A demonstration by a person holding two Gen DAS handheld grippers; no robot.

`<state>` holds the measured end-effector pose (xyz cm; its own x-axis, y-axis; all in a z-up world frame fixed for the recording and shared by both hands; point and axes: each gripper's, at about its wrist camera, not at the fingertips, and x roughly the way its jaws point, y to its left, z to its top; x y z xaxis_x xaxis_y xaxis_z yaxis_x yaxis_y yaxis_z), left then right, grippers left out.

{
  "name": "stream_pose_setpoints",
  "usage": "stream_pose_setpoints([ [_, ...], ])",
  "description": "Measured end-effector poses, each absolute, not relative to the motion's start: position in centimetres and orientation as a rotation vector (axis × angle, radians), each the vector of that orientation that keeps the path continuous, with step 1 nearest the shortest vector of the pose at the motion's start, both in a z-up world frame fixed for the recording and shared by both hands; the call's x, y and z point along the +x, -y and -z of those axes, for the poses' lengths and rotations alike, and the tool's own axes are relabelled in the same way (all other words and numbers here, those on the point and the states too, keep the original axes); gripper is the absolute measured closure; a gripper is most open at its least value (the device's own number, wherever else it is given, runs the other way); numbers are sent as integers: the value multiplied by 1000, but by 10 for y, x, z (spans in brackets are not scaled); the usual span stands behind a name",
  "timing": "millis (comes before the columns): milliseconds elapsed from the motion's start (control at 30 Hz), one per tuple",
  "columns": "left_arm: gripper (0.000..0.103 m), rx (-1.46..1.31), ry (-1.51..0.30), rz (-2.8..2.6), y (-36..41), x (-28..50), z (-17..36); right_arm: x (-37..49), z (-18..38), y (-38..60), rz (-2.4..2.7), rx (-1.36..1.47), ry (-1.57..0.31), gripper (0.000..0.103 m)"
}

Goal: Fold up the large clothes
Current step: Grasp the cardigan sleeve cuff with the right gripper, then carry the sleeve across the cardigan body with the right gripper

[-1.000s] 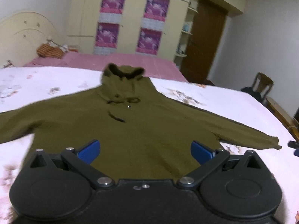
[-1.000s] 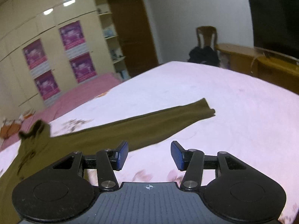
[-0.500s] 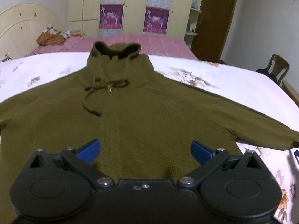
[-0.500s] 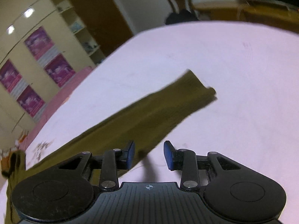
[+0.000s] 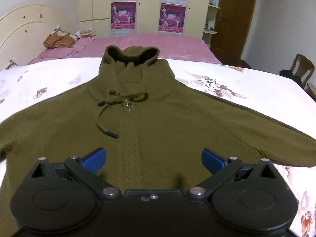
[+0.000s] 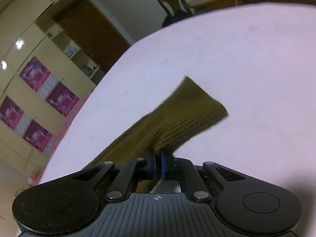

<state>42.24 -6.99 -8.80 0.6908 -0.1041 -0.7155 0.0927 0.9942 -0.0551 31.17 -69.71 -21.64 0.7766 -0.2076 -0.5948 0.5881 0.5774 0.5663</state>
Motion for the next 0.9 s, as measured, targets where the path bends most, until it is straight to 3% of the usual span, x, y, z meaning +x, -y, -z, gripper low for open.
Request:
stream_pose_setpoints([
  [233,13,-61,-802,77,23,427,83,330,158,626,333,502,-472,100],
  [433,13,-128,-791,90,-31,435,83,355,125,475,-8,228,-498,100],
  [700,14,-215,-800,137,-106,445,93,352,146,270,-311,9,-612,100],
  [900,13,-278,-800,138,-147,447,99,356,166,185,-383,-95,-677,100],
])
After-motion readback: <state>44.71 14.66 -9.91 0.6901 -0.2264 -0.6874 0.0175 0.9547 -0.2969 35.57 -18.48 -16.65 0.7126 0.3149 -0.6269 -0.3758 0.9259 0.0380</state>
